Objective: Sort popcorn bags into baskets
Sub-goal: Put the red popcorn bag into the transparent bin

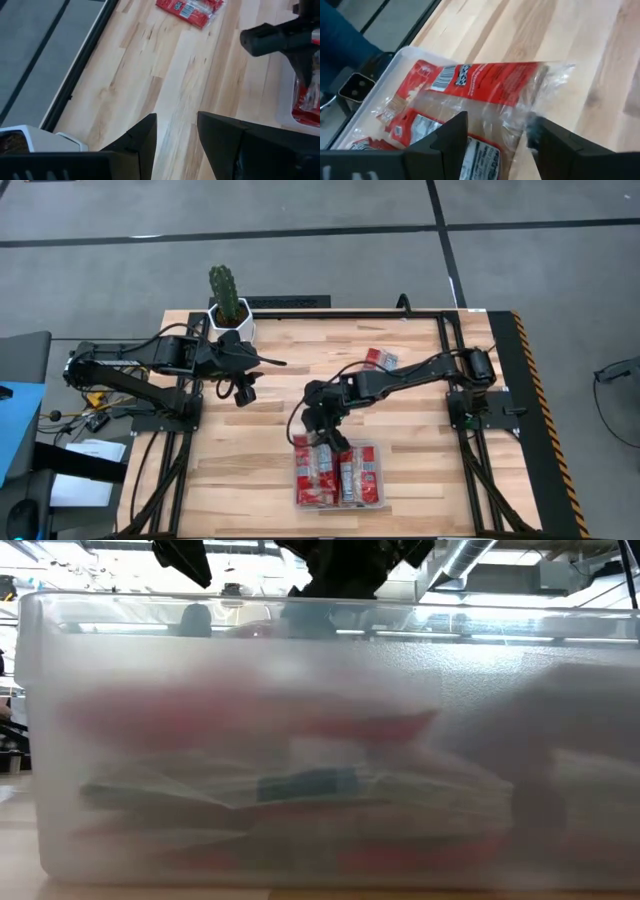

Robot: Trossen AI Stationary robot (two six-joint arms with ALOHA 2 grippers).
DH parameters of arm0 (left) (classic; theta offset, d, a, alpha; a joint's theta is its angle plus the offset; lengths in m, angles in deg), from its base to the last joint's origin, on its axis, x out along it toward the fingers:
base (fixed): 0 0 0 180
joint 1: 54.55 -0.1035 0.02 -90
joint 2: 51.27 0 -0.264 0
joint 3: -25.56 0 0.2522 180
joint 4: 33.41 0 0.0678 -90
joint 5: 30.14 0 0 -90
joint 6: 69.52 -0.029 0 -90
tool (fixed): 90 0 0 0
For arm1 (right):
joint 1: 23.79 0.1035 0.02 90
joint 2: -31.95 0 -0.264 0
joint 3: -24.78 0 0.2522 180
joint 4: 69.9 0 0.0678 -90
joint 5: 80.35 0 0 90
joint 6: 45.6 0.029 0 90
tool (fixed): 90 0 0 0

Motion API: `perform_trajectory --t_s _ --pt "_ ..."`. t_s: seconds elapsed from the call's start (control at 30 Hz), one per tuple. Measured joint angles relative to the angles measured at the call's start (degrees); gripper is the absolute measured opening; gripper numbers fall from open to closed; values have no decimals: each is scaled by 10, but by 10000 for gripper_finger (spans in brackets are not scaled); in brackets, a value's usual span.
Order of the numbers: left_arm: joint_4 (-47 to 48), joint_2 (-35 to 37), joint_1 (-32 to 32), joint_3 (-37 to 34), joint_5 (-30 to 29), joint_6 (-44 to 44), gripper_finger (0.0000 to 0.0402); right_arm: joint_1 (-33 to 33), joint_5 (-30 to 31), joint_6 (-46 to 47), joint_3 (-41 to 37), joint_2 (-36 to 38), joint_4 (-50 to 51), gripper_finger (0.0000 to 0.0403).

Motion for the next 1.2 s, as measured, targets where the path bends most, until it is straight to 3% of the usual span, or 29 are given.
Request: perform_trajectory --t_s 0.13,0.43,0.57,0.8,0.9,0.97,1.1,1.2 --pt "0 0 0 0 0 0 130 11 10 -12 9 -1 12 220" --pt "0 0 0 0 0 3 130 43 109 -35 6 -1 32 218" --pt "0 0 0 0 0 9 130 52 124 -41 11 -1 37 210" --pt "-26 -5 0 -2 -28 58 130 6 127 12 109 13 226 198" --pt "-100 -5 -10 -29 -53 59 130 -32 128 43 121 51 299 196" --pt "-171 -5 -32 -57 -39 56 130 -64 135 64 115 88 318 196" --pt "-325 -5 -98 -139 70 63 130 -138 161 96 57 182 360 195" --pt "-492 -16 -152 -217 138 97 130 -190 219 124 -23 268 354 190"
